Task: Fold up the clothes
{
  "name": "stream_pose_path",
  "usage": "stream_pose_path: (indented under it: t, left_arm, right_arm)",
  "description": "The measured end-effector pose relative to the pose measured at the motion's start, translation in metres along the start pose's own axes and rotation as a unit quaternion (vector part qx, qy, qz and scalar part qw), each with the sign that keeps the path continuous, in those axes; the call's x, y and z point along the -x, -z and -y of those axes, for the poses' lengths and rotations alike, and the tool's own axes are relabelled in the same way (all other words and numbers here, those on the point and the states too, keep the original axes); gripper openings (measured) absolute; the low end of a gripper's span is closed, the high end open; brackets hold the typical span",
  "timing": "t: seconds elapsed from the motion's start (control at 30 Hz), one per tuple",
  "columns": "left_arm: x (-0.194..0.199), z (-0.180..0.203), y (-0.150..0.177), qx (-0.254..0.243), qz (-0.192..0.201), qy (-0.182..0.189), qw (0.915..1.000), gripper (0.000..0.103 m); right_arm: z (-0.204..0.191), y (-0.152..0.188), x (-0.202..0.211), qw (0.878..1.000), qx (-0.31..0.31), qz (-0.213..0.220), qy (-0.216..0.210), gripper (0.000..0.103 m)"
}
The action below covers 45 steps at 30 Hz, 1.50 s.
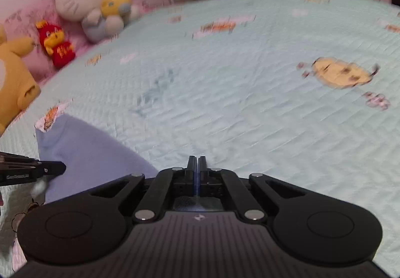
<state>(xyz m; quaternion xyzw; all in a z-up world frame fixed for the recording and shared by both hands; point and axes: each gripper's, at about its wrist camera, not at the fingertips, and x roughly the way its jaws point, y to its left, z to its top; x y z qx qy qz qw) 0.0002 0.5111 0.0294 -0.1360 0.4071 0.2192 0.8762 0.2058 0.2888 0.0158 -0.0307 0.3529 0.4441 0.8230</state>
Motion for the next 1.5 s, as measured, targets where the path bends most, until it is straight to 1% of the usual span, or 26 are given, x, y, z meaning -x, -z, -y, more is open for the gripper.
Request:
stream_pose_path:
  t: [0.1,0.17,0.2,0.23,0.27,0.33,0.37,0.4,0.5,0.53,0.57,0.6,0.63,0.67,0.7,0.73,0.77,0.83,0.93,1.17,1.27,1.3,1.33,1.37,1.43,1.5]
  left_arm:
    - [-0.002,0.004,-0.005,-0.011,-0.005,-0.008,0.9999,0.005]
    - [-0.004,0.006,-0.006,-0.023,-0.002,-0.017,0.9996,0.005]
    - [-0.004,0.007,-0.006,-0.029,0.000,-0.023,0.9993,0.005]
    - [-0.005,0.009,-0.006,-0.034,0.001,-0.029,0.9990,0.005]
    - [-0.004,0.010,-0.006,-0.036,0.001,-0.034,0.9988,0.005]
    - [-0.003,0.012,-0.006,-0.039,0.001,-0.041,0.9984,0.005]
    - [-0.002,0.013,-0.006,-0.038,0.002,-0.047,0.9982,0.005]
    - [0.000,0.014,-0.007,-0.036,0.003,-0.054,0.9979,0.005]
    - [0.012,0.020,-0.003,-0.027,0.018,-0.082,0.9961,0.005]
    - [0.020,0.027,0.000,-0.037,0.033,-0.086,0.9951,0.005]
    - [0.027,0.034,0.004,-0.046,0.047,-0.090,0.9938,0.005]
    - [0.033,0.042,0.008,-0.059,0.058,-0.084,0.9931,0.006]
    - [0.038,0.053,0.013,-0.075,0.065,-0.069,0.9927,0.007]
    - [0.041,0.063,0.018,-0.088,0.065,-0.052,0.9926,0.008]
    - [0.041,0.074,0.022,-0.098,0.060,-0.033,0.9928,0.010]
    - [0.039,0.082,0.025,-0.107,0.057,-0.027,0.9922,0.013]
    - [0.035,0.089,0.028,-0.117,0.056,-0.031,0.9911,0.016]
    - [0.026,0.102,0.034,-0.136,0.052,-0.041,0.9884,0.015]
    - [0.017,0.113,0.038,-0.153,0.050,-0.053,0.9856,0.014]
    - [0.013,0.115,0.033,-0.173,0.037,-0.063,0.9822,0.014]
    - [0.011,0.114,0.028,-0.174,0.035,-0.070,0.9816,0.024]
    - [0.009,0.113,0.027,-0.176,0.038,-0.074,0.9808,0.030]
    - [0.007,0.111,0.027,-0.178,0.042,-0.078,0.9800,0.033]
    - [0.007,0.110,0.028,-0.180,0.046,-0.081,0.9792,0.039]
    - [0.005,0.107,0.028,-0.185,0.055,-0.087,0.9774,0.045]
    - [0.004,0.103,0.028,-0.185,0.063,-0.093,0.9763,0.059]
  right_arm:
    - [-0.011,0.017,0.043,0.998,0.037,0.009,-0.054,0.006]
    - [-0.016,0.030,0.062,0.994,0.059,-0.015,-0.086,0.007]
    - [-0.016,0.037,0.067,0.993,0.068,-0.034,-0.088,0.010]
    - [-0.009,0.043,0.067,0.994,0.075,-0.047,-0.064,0.009]
    - [0.003,0.046,0.067,0.996,0.072,-0.045,-0.036,0.000]
    - [0.028,0.047,0.080,1.000,0.022,-0.016,-0.004,0.000]
    - [0.041,0.046,0.089,1.000,-0.015,0.004,0.005,0.005]
    - [0.053,0.046,0.099,0.999,-0.047,0.023,0.006,0.010]
    - [0.075,0.052,0.135,0.995,-0.079,0.048,-0.028,0.012]
    - [0.080,0.054,0.148,0.995,-0.078,0.052,-0.030,0.012]
    - [0.082,0.057,0.159,0.997,-0.052,0.049,-0.012,0.014]
    - [0.085,0.061,0.170,0.998,-0.031,0.048,0.004,0.024]
    - [0.090,0.067,0.177,0.998,-0.022,0.047,0.017,0.040]
    - [0.095,0.073,0.185,0.998,-0.013,0.047,0.030,0.046]
    - [0.101,0.079,0.193,0.998,-0.004,0.046,0.042,0.051]
    - [0.106,0.085,0.200,0.997,0.005,0.046,0.055,0.051]
    - [0.111,0.091,0.208,0.997,0.014,0.046,0.067,0.051]
    - [0.127,0.099,0.222,0.995,0.012,0.057,0.080,0.055]
    - [0.135,0.102,0.220,0.996,0.026,0.053,0.068,0.057]
    - [0.118,0.089,0.172,0.997,0.072,0.006,0.027,0.057]
    - [0.111,0.084,0.152,0.996,0.092,-0.015,0.009,0.050]
    - [0.108,0.082,0.145,0.995,0.098,-0.021,0.004,0.022]
    - [0.107,0.080,0.141,0.995,0.101,-0.026,-0.002,0.001]
    - [0.110,0.078,0.143,0.995,0.098,-0.023,-0.004,0.001]
    - [0.121,0.078,0.142,0.997,0.080,-0.014,-0.002,0.001]
    - [0.133,0.080,0.139,0.999,0.053,-0.008,-0.003,0.001]
